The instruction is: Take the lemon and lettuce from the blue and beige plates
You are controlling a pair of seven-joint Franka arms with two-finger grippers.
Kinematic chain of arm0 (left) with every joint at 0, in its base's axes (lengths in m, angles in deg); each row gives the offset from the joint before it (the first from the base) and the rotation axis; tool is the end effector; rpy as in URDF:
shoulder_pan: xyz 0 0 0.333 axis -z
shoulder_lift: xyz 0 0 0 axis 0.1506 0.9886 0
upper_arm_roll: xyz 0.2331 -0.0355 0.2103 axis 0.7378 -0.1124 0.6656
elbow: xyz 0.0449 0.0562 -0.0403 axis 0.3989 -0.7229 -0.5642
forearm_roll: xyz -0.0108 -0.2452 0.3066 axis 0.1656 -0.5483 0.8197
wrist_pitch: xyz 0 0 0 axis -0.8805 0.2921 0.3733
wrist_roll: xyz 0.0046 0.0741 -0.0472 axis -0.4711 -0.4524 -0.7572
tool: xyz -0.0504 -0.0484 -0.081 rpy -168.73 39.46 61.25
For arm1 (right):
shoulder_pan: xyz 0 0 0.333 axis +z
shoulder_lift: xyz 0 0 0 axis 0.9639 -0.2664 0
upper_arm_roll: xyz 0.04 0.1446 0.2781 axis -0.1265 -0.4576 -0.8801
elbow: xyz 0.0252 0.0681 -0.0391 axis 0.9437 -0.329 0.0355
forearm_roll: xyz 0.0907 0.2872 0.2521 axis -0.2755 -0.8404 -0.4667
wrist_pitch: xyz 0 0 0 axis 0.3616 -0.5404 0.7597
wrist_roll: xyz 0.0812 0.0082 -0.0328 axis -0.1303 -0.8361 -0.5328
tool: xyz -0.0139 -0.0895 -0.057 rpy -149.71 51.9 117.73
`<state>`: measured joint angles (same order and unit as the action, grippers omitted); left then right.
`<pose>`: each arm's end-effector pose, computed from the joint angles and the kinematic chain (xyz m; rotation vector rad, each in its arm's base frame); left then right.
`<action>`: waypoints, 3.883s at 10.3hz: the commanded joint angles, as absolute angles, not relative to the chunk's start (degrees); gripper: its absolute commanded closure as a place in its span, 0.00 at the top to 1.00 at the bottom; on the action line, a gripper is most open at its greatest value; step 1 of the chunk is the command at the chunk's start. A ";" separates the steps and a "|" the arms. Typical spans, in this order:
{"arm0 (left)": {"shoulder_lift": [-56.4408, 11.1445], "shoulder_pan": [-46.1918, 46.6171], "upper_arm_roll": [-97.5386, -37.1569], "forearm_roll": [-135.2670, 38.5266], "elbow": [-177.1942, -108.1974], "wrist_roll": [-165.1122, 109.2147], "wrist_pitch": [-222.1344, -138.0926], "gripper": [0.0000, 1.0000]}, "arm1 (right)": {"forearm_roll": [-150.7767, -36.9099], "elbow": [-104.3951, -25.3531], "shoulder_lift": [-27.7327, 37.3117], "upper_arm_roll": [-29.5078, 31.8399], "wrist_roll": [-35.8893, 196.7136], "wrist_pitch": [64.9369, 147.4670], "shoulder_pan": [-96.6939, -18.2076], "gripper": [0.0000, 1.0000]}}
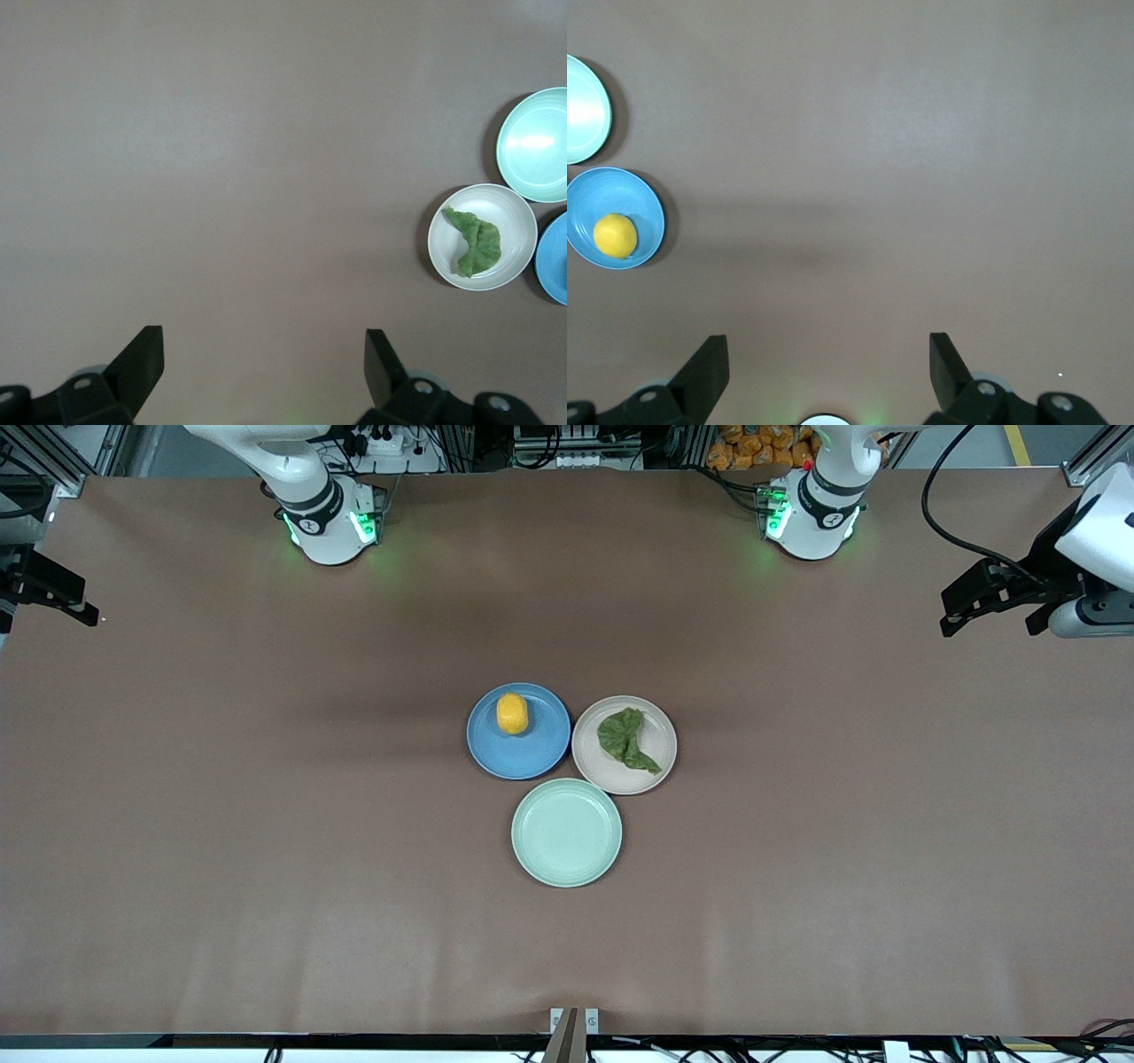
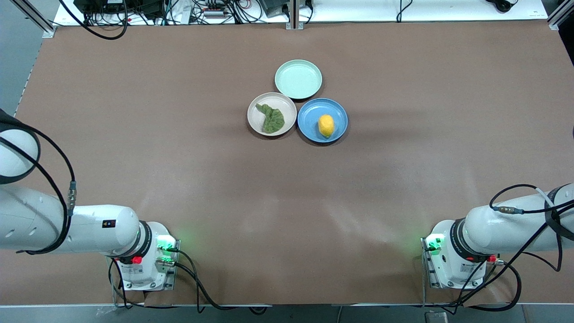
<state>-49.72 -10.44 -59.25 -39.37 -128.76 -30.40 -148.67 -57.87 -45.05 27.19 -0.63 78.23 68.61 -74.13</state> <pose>0.5326 -0.0797 0.6669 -3.1403 -0.0149 -0.0358 0.5357 -0.0279 0.6841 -3.1201 -0.1133 0.0609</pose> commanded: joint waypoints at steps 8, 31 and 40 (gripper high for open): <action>-46.26 -8.23 -60.45 -43.74 -128.67 -35.00 -150.56 1.00 | -62.18 -44.86 25.19 -1.21 78.50 68.71 -70.17 1.00; -16.91 18.14 -63.61 -33.94 -150.91 -75.18 -202.86 0.87 | -67.63 -64.55 -4.26 -7.62 111.01 110.98 -42.30 1.00; -12.06 18.23 -63.52 -31.03 -148.45 -78.62 -203.31 0.00 | -67.02 -64.90 -8.22 -7.45 115.33 114.50 -37.90 0.73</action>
